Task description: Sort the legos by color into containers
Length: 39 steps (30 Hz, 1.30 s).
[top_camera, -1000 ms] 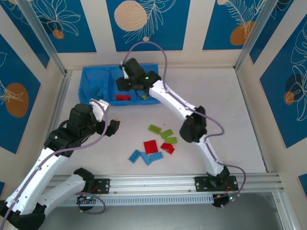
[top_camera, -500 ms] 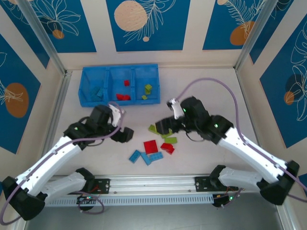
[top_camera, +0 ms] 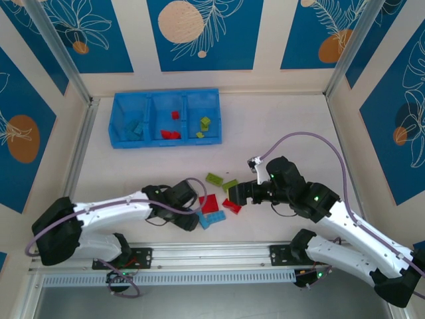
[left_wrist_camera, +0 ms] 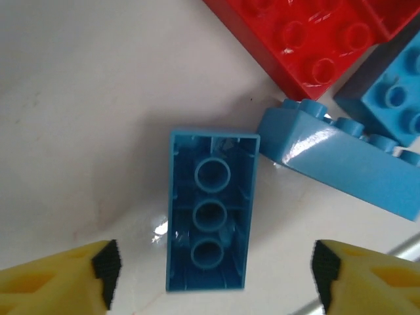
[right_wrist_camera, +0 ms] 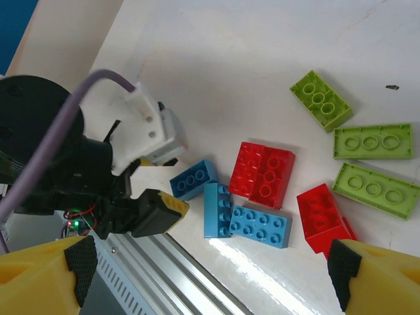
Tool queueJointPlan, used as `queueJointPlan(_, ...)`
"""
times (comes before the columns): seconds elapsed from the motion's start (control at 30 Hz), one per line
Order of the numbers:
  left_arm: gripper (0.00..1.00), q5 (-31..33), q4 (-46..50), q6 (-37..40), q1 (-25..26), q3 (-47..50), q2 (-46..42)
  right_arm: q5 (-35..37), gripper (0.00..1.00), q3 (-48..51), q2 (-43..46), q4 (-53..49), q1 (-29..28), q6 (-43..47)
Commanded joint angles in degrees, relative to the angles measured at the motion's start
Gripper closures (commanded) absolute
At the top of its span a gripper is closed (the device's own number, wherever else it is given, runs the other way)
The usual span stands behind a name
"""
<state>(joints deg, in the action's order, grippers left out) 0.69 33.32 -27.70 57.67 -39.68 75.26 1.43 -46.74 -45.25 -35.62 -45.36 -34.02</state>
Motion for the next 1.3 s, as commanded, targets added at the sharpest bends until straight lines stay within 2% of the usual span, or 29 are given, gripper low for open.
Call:
queueJointPlan(0.0, 0.33, 2.0, -3.6, -1.0, 1.0, 0.1, 3.3, 0.7, 0.07, -0.1, -0.7, -0.4, 0.3, -1.1)
queueJointPlan(0.1, 0.48, 3.2, -4.3, -1.6, 1.2, 0.0, 5.6, 1.1, 0.07, 0.2, -0.8, -0.5, 0.4, -1.8)
queueJointPlan(0.27, 0.65, 4.9, -3.9, -2.1, 1.5, 0.1, 6.3, 0.5, 0.07, 0.2, -0.9, -0.4, 0.5, -2.2)
queueJointPlan(0.4, 0.76, 7.3, -3.7, -2.6, 1.5, 0.1, 1.8, -0.1, 0.07, 0.2, -1.4, 0.7, 0.5, -2.8)
queueJointPlan(0.53, 0.80, 12.2, 0.2, -1.4, -1.2, -2.6, -5.8, -0.7, 0.07, 0.0, -2.2, 1.8, 0.5, -3.4)
queueJointPlan(0.63, 0.79, 11.3, 0.4, 1.8, -8.6, -4.4, -10.8, -0.7, 0.07, -0.1, -2.5, 2.9, 0.4, -3.5)
queueJointPlan(0.7, 0.79, 9.7, -1.5, 4.0, -15.8, -5.8, -13.1, -0.4, 0.07, -0.2, -2.8, 3.3, 0.5, -3.3)
queueJointPlan(0.87, 0.82, 9.2, -6.0, 6.2, -32.6, -12.5, -11.1, 0.7, 0.07, -1.0, -4.1, 3.5, 0.5, -3.2)
queueJointPlan(1.0, 0.82, 7.9, -9.6, 5.4, -45.5, -19.7, -4.1, 0.7, 0.07, -1.1, -4.7, 3.8, 0.5, -3.3)
queueJointPlan(1.1, 0.81, 4.5, -11.1, 4.4, -52.6, -26.7, 4.5, 0.8, 0.07, -0.7, -4.7, 4.1, 0.4, -3.9)
queueJointPlan(1.17, 0.77, -0.1, -10.6, 4.2, -56.1, -32.8, 11.7, 0.8, 0.07, -0.8, -4.8, 3.8, 0.5, -4.2)
queueJointPlan(1.27, 0.77, -2.3, -5.1, 4.2, -59.1, -45.2, 23.3, 0.8, 0.07, -0.6, -4.8, 3.7, 0.5, -4.6)
